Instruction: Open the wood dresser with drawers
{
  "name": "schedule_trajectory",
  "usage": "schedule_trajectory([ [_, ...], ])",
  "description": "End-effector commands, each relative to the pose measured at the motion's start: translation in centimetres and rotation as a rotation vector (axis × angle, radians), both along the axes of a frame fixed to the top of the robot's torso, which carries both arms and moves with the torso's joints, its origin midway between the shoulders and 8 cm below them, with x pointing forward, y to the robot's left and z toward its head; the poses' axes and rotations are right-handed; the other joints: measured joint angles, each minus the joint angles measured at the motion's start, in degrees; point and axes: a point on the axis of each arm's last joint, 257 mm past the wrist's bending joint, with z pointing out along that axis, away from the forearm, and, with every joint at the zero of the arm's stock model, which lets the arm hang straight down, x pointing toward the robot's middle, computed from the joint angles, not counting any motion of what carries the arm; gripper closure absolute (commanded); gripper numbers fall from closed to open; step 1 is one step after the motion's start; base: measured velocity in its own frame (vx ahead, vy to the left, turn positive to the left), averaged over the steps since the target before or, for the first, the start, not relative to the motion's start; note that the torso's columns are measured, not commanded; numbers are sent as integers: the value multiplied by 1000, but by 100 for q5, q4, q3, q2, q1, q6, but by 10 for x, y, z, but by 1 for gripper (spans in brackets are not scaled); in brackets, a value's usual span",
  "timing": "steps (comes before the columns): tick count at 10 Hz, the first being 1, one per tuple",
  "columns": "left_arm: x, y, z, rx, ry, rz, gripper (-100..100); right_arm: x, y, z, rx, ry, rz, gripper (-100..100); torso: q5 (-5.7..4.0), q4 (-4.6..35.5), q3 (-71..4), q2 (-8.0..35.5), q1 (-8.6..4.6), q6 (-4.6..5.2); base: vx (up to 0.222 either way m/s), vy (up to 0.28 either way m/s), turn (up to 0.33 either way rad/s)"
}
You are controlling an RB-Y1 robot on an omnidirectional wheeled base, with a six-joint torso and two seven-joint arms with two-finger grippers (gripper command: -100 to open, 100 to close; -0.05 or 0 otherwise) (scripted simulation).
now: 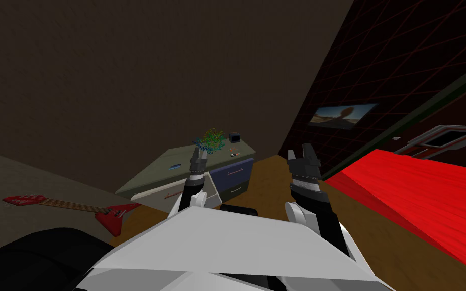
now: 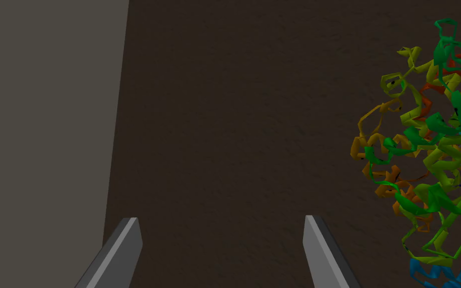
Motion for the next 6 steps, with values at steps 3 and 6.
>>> schedule_trajectory([
  [3,0,0,0,0,0,0,0,0,0,0,0,0,0,0,0,1006,-2014,1003,0,0,0,0,0],
  [6,0,0,0,0,0,0,0,0,0,0,0,0,0,0,0,2268,-4536,2269,0,0,0,0,0],
])
